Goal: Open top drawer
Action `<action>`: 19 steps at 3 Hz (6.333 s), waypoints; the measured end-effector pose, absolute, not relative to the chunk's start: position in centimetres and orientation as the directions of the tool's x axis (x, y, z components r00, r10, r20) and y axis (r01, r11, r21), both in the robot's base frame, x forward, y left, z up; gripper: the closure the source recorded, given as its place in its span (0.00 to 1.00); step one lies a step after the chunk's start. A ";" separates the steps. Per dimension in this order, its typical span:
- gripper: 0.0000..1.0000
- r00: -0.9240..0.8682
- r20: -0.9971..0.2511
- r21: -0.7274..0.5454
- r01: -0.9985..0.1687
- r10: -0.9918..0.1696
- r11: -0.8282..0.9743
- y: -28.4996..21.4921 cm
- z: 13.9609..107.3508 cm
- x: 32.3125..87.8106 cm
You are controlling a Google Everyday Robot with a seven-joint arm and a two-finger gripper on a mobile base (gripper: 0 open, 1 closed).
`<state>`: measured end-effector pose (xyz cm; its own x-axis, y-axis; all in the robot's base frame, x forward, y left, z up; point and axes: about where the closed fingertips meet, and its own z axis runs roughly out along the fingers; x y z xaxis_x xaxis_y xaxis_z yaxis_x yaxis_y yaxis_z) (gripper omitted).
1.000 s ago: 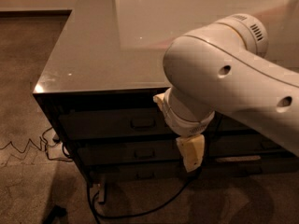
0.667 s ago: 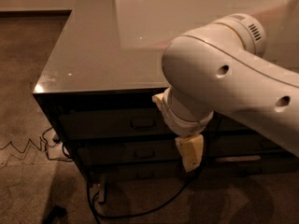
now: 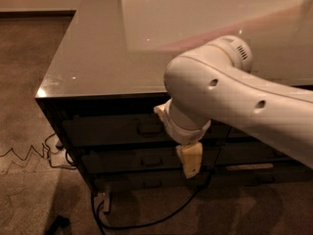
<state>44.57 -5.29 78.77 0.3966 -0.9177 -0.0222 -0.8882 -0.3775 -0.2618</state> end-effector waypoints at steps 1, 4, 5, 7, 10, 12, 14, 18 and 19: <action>0.00 0.425 -0.064 -0.231 -0.886 -0.903 -0.401 -4.6 75.7 44.5; 0.00 0.520 -0.101 -0.239 -0.840 -0.848 -0.486 -7.5 72.1 45.1; 0.00 0.549 -0.111 -0.222 -0.826 -0.829 -0.518 -7.3 70.4 46.9; 0.00 0.550 -0.113 -0.220 -0.826 -0.828 -0.519 -7.3 70.2 47.0; 0.00 0.290 -0.154 -0.212 -0.943 -0.944 -0.255 -13.2 67.3 53.5; 0.00 0.234 -0.177 -0.218 -0.957 -0.956 -0.193 -14.0 66.1 56.5; 0.19 0.223 -0.216 -0.192 -0.964 -0.951 -0.182 -13.4 63.8 58.0; 1.00 0.212 -0.218 -0.099 -0.976 -0.953 -0.194 -13.2 62.6 53.5; 0.82 0.212 -0.218 -0.099 -0.976 -0.953 -0.194 -13.3 62.8 53.3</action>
Offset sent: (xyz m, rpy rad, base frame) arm -0.0229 -0.0010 -0.0649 0.0350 0.0980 0.1485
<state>53.33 -13.26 62.82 0.2119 -0.9526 -0.2182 -0.9759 -0.1944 -0.0988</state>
